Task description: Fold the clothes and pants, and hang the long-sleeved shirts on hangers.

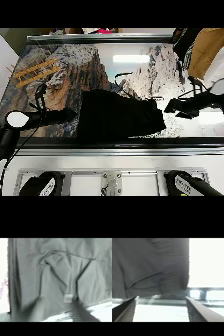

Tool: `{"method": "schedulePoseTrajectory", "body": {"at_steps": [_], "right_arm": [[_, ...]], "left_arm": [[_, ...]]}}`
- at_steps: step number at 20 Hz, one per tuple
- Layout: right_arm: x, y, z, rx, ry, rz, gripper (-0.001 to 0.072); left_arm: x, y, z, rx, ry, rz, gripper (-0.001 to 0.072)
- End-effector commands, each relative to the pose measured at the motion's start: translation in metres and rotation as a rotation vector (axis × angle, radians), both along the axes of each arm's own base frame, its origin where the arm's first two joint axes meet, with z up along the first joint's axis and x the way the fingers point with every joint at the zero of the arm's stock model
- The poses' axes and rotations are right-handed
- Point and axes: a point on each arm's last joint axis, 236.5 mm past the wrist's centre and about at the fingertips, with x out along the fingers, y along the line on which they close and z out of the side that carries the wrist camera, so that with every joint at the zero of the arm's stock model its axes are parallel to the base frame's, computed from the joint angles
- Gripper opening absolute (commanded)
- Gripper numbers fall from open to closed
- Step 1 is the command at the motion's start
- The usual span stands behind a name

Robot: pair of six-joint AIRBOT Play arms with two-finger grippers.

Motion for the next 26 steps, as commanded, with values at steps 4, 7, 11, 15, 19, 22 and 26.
{"method": "schedulePoseTrajectory", "body": {"at_steps": [4, 7, 11, 15, 19, 22, 26], "right_arm": [[0.003, -0.048, -0.072, 0.240, -0.037, -0.202, 0.0720], [0.012, -0.031, -0.099, 0.351, -0.038, -0.154, 0.0720], [0.025, 0.001, -0.123, 0.461, -0.023, -0.110, 0.0720], [0.032, 0.035, -0.138, 0.469, -0.004, -0.060, 0.0720], [0.045, 0.073, -0.135, 0.483, -0.033, -0.024, 0.0716], [0.052, 0.094, -0.131, 0.495, -0.061, -0.008, 0.0705], [0.057, 0.104, -0.133, 0.473, -0.084, 0.012, 0.0029]], "left_arm": [[-0.010, -0.059, 0.023, -0.050, -0.092, -0.099, 0.0011], [-0.013, -0.087, 0.013, -0.078, -0.054, -0.120, 0.0011], [-0.023, -0.111, -0.013, -0.077, 0.035, -0.154, 0.0011], [-0.026, -0.122, -0.018, -0.111, 0.079, -0.151, 0.0011], [-0.026, -0.120, -0.009, -0.117, 0.049, -0.150, 0.0011], [-0.027, -0.120, 0.000, -0.126, 0.026, -0.152, 0.0011], [-0.028, -0.120, 0.002, -0.128, 0.019, -0.153, 0.0011]]}}
